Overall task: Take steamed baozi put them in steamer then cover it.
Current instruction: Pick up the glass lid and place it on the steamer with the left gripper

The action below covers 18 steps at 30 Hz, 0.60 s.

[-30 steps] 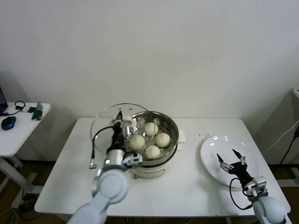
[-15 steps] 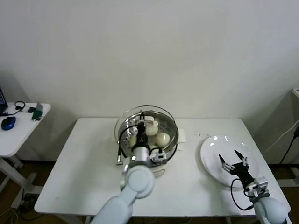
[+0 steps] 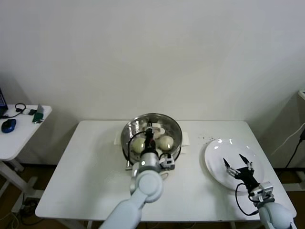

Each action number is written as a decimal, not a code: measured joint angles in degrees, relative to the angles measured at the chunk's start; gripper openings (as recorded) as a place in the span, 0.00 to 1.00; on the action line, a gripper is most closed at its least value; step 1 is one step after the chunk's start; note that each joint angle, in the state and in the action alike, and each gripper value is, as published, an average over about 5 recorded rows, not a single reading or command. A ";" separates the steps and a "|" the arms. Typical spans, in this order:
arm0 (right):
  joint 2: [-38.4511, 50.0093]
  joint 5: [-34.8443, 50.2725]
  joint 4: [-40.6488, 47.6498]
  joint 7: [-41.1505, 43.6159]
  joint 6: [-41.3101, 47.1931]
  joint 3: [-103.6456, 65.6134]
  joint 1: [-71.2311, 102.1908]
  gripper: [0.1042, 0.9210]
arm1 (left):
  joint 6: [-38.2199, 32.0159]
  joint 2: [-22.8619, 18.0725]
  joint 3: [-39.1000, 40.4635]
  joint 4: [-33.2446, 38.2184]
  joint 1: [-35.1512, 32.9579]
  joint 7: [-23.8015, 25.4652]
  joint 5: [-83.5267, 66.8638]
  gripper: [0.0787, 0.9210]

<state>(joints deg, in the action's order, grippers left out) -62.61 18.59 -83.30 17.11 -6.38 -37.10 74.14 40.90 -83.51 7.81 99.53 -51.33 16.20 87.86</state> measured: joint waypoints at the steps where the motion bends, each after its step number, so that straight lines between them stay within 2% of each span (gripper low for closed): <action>1: -0.01 -0.01 0.02 0.01 0.00 0.01 -0.03 0.88 | -0.07 -0.03 -0.05 -0.24 0.06 -0.16 0.05 0.08; 18: -0.26 -0.13 0.54 0.70 -0.35 -0.37 -0.07 0.88 | -0.65 -0.25 -0.04 -2.57 0.33 -1.66 0.06 0.08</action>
<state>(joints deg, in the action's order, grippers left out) -62.87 18.46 -82.76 17.81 -6.73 -37.48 74.07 40.25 -83.76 7.77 96.95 -50.99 14.54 87.92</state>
